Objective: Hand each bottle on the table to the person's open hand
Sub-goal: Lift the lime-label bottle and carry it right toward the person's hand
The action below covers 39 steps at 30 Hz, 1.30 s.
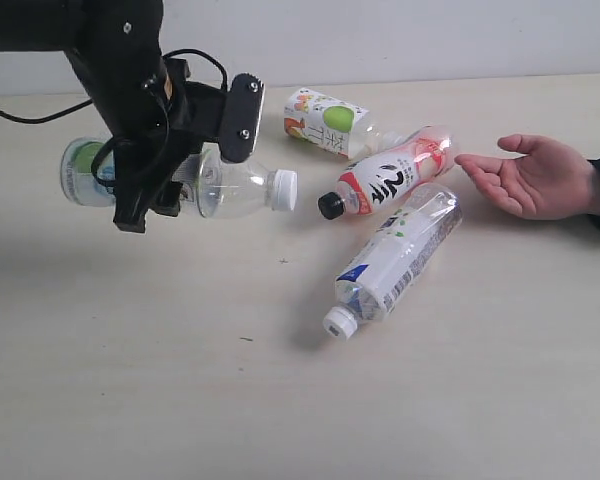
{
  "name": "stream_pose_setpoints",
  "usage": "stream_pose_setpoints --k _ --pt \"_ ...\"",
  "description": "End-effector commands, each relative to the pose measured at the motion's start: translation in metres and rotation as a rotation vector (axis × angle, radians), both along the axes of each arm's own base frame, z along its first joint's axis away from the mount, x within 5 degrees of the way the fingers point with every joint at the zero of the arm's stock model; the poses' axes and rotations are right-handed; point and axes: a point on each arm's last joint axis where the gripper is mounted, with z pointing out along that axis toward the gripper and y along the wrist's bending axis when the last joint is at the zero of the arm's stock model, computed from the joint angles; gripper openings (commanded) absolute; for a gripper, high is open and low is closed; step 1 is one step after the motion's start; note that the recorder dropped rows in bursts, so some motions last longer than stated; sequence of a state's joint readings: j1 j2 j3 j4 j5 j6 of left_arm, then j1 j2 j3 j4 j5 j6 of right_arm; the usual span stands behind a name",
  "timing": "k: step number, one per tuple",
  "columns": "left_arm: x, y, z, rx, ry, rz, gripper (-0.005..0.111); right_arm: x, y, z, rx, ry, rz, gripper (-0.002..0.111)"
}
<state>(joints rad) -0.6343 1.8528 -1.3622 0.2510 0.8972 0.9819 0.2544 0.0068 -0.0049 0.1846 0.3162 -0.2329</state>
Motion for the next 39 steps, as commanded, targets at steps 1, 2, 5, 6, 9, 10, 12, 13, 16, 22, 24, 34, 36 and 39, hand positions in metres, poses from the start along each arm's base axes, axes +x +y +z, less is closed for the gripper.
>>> stream_pose_setpoints --k 1,2,5,6,9,10,12,13,16,22,24,34,36,39 --pt "-0.020 -0.006 0.026 -0.045 -0.011 0.097 0.000 0.000 0.000 -0.001 0.003 -0.010 -0.001 0.000" --pt "-0.025 -0.009 0.031 -0.081 -0.020 0.152 0.000 0.000 0.000 -0.001 0.003 -0.010 -0.001 0.000" --pt "-0.040 -0.022 0.041 -0.167 -0.037 0.289 0.000 0.000 0.000 -0.001 0.003 -0.010 -0.001 0.000" --pt "-0.046 -0.026 0.043 -0.185 -0.040 0.333 0.000 0.000 0.000 -0.001 0.003 -0.010 -0.001 0.000" --pt "-0.064 -0.042 0.045 -0.200 -0.058 0.428 0.000 0.000 0.000 -0.001 0.003 -0.010 -0.001 0.000" --pt "-0.069 -0.046 0.045 -0.204 -0.066 0.456 0.000 0.000 0.000 -0.001 0.003 -0.010 -0.001 0.000" --pt "-0.081 -0.055 0.046 -0.218 -0.080 0.521 0.000 0.000 0.000 -0.001 0.003 -0.010 -0.001 0.000" --pt "-0.086 -0.058 0.046 -0.219 -0.081 0.545 0.000 0.000 0.000 -0.001 0.003 -0.010 -0.001 0.000" --pt "-0.099 -0.069 0.053 -0.256 -0.077 0.656 0.000 0.000 0.000 -0.001 0.003 -0.010 -0.001 0.000" --pt "-0.104 -0.099 0.103 -0.549 -0.042 0.859 0.000 0.000 0.000 -0.001 0.003 -0.010 -0.001 0.000" --pt "-0.102 -0.114 0.118 -0.634 0.030 0.887 0.000 0.000 0.000 -0.001 0.003 -0.010 -0.001 0.000" --pt "-0.068 -0.208 0.127 -1.101 0.283 0.938 0.000 0.000 0.000 -0.001 0.003 -0.010 -0.001 0.000" --pt "-0.057 -0.218 0.117 -1.183 0.304 0.955 0.000 0.000 0.000 -0.001 0.003 -0.010 -0.001 0.000" --pt "-0.040 -0.222 0.103 -1.250 0.332 1.023 0.000 0.000 0.000 -0.001 0.003 -0.010 -0.001 0.000"
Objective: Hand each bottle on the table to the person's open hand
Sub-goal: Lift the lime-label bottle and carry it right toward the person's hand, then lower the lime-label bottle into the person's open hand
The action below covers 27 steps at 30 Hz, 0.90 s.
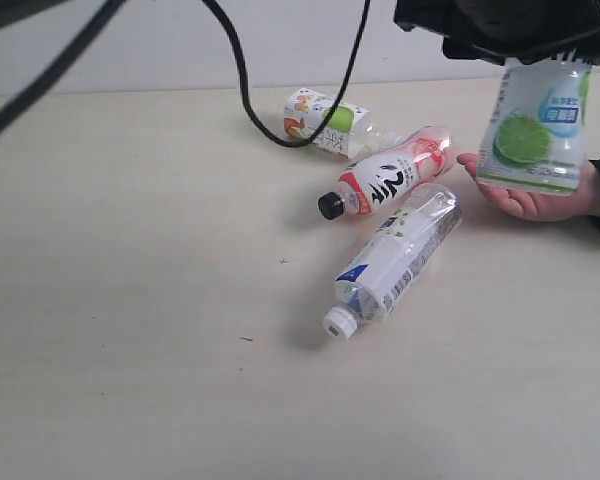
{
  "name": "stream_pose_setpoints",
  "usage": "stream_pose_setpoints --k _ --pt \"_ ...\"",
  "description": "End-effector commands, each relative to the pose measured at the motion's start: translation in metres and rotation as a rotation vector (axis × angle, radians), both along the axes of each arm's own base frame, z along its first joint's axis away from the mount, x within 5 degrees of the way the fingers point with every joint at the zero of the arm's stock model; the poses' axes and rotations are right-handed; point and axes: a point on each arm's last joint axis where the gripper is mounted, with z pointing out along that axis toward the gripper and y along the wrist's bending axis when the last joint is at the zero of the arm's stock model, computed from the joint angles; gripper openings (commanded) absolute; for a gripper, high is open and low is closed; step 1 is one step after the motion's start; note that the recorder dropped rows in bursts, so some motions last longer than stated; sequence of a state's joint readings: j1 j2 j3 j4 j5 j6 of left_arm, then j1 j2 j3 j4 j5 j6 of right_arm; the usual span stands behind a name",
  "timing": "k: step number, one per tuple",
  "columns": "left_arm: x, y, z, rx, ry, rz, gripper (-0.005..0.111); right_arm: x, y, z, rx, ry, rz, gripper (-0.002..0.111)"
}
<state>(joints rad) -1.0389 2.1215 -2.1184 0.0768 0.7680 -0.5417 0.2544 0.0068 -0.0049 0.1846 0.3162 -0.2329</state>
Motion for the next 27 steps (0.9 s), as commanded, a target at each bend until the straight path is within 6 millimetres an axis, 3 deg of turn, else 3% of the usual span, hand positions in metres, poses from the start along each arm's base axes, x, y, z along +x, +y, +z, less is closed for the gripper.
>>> stream_pose_setpoints --k 1,10,17,27 --pt "0.027 -0.005 -0.014 -0.141 0.040 0.093 0.000 0.000 0.000 -0.001 0.003 -0.010 -0.001 0.000" --pt "0.068 -0.007 -0.062 -0.350 0.339 0.113 0.000 0.000 0.000 -0.001 0.003 -0.010 -0.001 0.000" --pt "0.082 -0.009 -0.095 -0.378 0.416 0.095 0.000 0.000 0.000 -0.001 0.003 -0.010 -0.001 0.000" --pt "0.093 -0.022 -0.110 -0.433 0.398 0.037 0.000 0.000 0.000 -0.001 0.003 -0.010 -0.001 0.000"
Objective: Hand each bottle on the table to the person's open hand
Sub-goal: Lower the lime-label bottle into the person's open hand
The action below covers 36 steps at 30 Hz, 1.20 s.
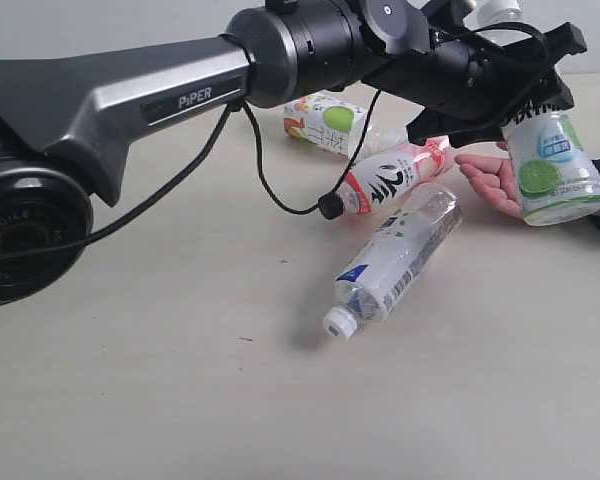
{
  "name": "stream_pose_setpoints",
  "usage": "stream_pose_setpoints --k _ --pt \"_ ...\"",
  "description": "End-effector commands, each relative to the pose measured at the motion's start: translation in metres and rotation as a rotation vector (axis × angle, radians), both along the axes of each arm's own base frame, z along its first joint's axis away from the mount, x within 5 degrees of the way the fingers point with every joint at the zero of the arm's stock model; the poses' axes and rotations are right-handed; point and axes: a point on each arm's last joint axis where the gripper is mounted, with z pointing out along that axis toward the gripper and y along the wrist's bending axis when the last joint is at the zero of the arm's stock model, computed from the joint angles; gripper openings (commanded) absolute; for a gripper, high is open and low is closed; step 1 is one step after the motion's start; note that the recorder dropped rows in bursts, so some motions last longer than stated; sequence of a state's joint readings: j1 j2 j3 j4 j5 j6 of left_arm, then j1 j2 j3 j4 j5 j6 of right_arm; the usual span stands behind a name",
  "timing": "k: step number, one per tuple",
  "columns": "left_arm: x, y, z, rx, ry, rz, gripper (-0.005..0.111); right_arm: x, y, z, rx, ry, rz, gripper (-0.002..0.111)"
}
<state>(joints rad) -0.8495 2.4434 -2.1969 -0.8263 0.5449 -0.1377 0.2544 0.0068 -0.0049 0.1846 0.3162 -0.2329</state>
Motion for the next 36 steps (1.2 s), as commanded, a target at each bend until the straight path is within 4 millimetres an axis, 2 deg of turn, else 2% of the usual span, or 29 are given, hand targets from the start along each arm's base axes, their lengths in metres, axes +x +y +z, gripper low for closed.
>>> stream_pose_setpoints --k 1,5,11,23,36 --pt "0.005 -0.004 0.004 -0.046 -0.036 0.000 0.000 0.000 0.000 -0.001 0.003 -0.010 -0.001 0.000" --pt "0.017 0.000 0.000 -0.057 -0.034 0.019 0.000 0.000 0.000 -0.001 0.003 -0.010 -0.001 0.000" --pt "0.021 -0.002 -0.007 -0.100 -0.031 0.008 0.000 0.000 0.000 -0.001 0.003 -0.010 -0.001 0.000" --pt "0.031 -0.005 -0.043 -0.088 -0.043 0.053 0.000 0.000 0.000 -0.001 0.003 -0.010 -0.001 0.000" --pt "0.031 -0.005 -0.043 -0.094 -0.052 0.067 0.000 0.000 0.000 -0.001 0.003 -0.010 -0.001 0.000"
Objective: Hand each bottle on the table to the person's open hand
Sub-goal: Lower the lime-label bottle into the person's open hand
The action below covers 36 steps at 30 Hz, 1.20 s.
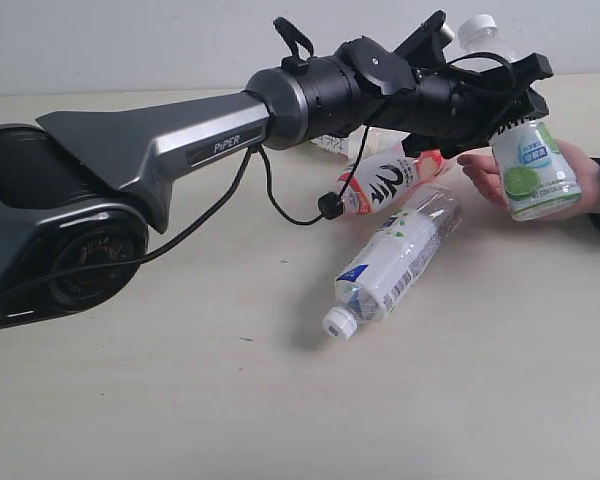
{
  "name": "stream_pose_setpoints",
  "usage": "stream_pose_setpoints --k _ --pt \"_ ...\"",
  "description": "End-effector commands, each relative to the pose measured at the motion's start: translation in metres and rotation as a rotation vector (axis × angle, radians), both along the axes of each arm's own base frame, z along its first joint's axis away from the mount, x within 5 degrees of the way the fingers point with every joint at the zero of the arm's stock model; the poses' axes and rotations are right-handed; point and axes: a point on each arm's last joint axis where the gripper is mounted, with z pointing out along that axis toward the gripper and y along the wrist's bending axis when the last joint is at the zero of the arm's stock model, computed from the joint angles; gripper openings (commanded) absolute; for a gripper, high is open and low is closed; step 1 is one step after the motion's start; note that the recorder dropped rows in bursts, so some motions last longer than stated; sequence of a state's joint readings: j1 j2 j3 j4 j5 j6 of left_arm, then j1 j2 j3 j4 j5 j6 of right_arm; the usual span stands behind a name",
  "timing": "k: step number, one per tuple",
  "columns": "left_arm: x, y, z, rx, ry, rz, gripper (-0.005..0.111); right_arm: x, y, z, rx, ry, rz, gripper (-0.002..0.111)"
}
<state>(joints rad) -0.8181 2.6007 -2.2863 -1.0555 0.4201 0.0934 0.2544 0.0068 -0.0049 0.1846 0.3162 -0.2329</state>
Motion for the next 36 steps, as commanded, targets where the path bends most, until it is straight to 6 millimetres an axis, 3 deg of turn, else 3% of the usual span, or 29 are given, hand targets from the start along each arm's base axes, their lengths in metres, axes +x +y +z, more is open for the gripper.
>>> stream_pose_setpoints --k 1,20,28,36 --pt "-0.002 -0.001 0.006 -0.013 0.002 -0.015 0.000 0.000 0.000 -0.001 0.003 -0.010 -0.001 0.000" --pt "-0.001 -0.001 0.007 -0.047 0.055 0.004 0.000 0.000 0.000 -0.001 0.003 -0.010 -0.001 0.000" --pt "0.002 -0.001 -0.019 -0.039 0.130 0.035 0.000 0.000 0.000 -0.001 0.003 -0.010 -0.001 0.000" --pt "0.003 -0.001 -0.027 -0.042 0.149 0.051 0.000 0.000 0.000 -0.001 0.003 -0.010 -0.001 0.000"
